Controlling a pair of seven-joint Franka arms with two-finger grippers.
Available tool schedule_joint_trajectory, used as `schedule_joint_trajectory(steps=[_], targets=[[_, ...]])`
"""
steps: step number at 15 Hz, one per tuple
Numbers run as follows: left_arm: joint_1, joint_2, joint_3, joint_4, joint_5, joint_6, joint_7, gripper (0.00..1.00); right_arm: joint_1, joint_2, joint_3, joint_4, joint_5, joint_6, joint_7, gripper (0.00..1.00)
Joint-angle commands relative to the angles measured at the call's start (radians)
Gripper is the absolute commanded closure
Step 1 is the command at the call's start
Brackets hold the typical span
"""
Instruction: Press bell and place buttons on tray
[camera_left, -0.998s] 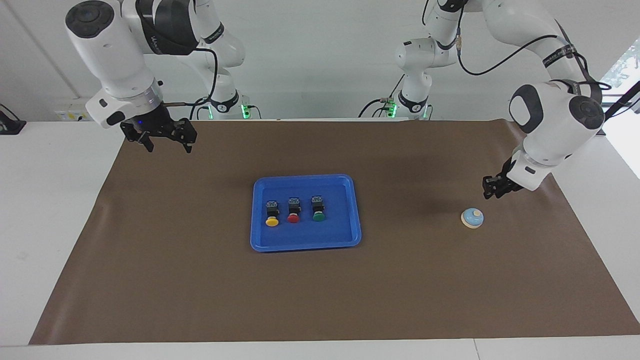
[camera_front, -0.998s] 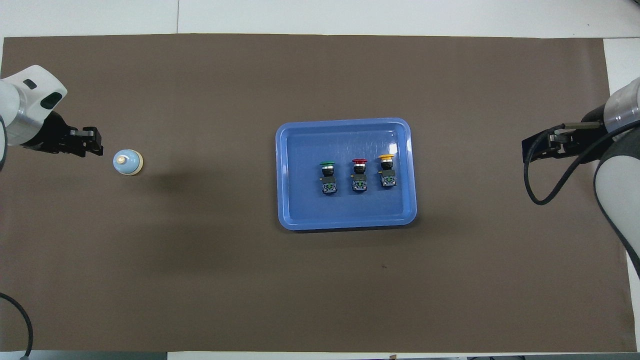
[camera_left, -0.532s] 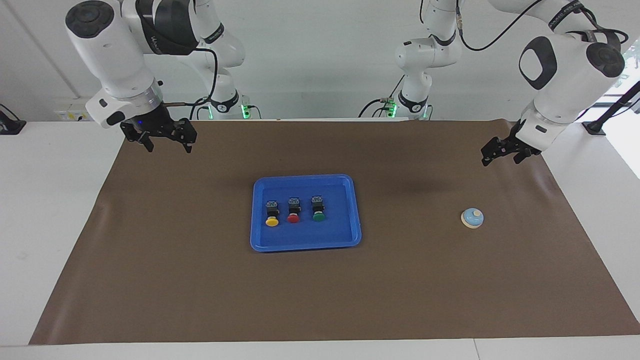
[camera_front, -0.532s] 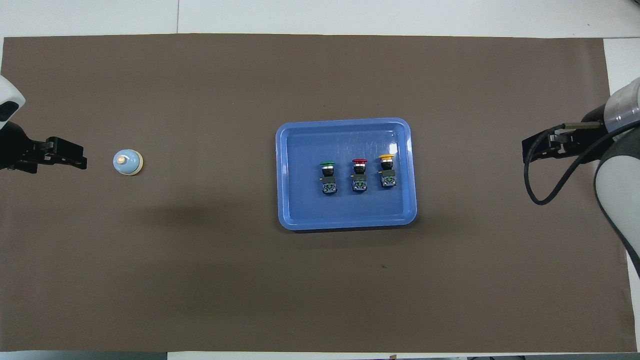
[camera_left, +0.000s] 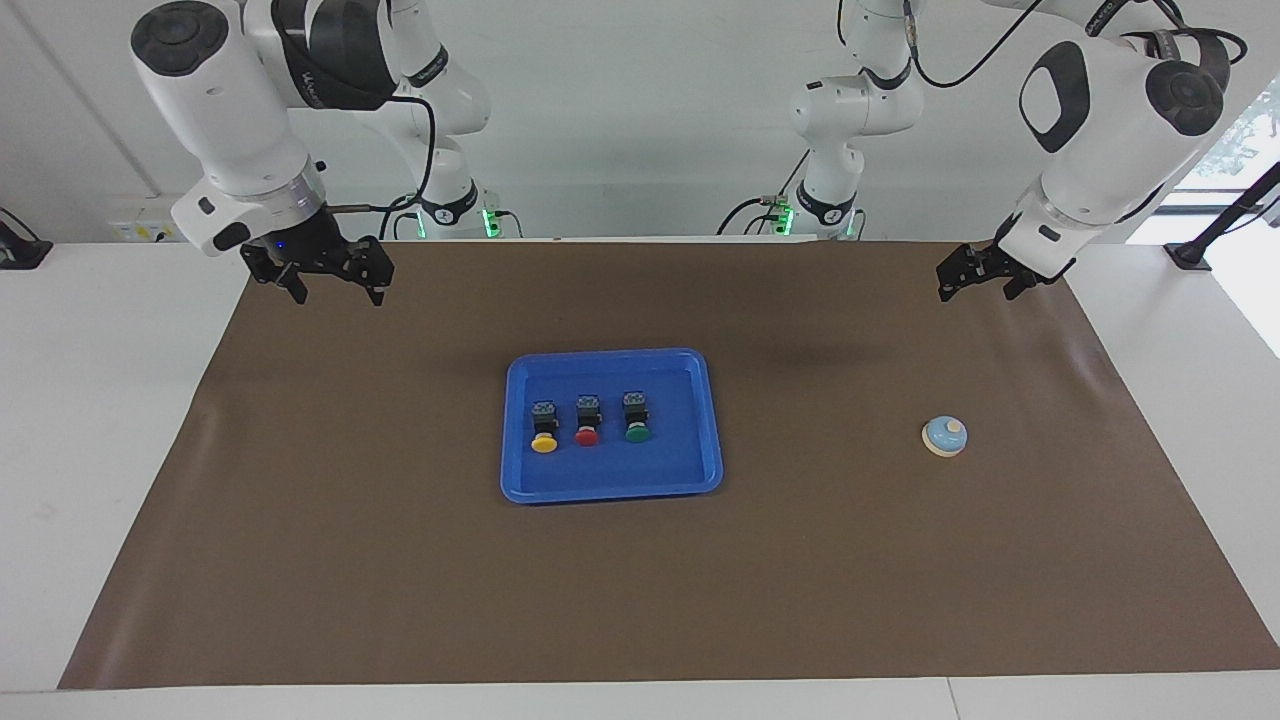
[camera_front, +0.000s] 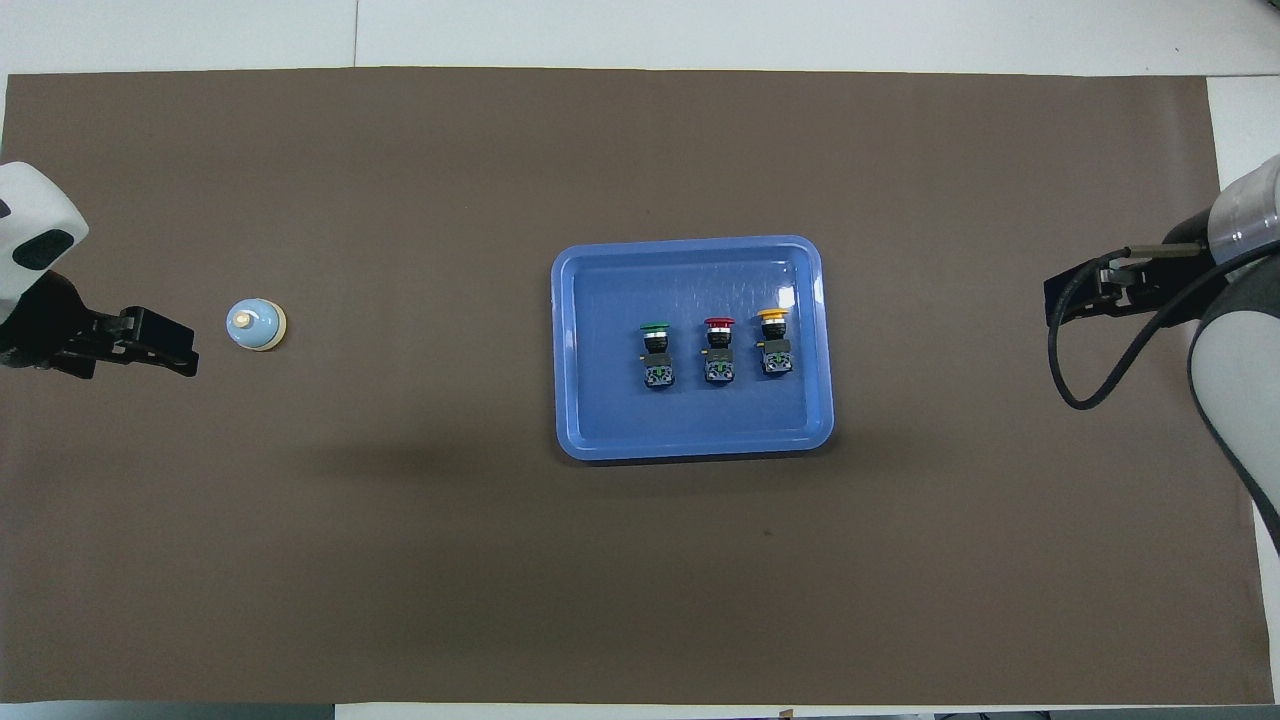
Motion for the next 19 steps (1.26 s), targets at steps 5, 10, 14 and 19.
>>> schedule_joint_trajectory(steps=[5,10,14,19], targets=[[0.006,0.041,0.002,0.116,0.02,-0.073,-0.008,0.0,-0.01,-0.019,0.008,-0.021,-0.002,0.006,-0.01,0.0],[0.003,0.046,-0.015,0.126,0.025,-0.089,-0.032,0.0,-0.01,-0.019,0.008,-0.021,-0.002,0.006,-0.012,0.0],[0.003,0.036,-0.029,0.113,0.022,-0.068,-0.055,0.0,-0.01,-0.019,0.008,-0.021,-0.002,0.006,-0.012,0.0],[0.005,0.036,-0.028,0.113,0.02,-0.052,-0.051,0.0,-0.01,-0.019,0.008,-0.021,-0.002,0.006,-0.01,0.0]])
